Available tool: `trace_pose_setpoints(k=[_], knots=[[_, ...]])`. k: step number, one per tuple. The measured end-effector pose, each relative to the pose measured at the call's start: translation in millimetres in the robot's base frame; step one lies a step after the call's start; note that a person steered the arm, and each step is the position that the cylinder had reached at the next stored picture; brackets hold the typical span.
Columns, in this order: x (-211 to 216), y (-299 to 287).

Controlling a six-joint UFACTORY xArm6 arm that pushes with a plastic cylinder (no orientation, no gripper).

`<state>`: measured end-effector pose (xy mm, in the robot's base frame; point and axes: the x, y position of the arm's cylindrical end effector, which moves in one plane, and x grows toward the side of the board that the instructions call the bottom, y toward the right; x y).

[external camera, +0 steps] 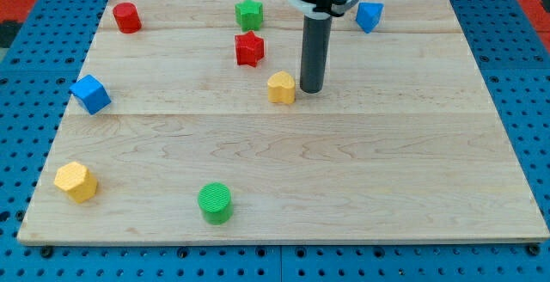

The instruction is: Push the blue cube in the middle of the yellow heart and green circle

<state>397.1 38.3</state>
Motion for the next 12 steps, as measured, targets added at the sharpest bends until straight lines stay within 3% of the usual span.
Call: trace_pose_setpoints(k=[2, 3, 5, 6, 7, 8, 9, 10, 11, 12], knots=[[6.7, -49.3], [-38.4, -45.9], [-39.0, -234.9], [-20.7, -292.4], [-6.6, -294.1], [15.1, -253.0], [10.9, -296.6], [-32.8, -304.2], [-25.5, -343.2], [11.4, -337.4]])
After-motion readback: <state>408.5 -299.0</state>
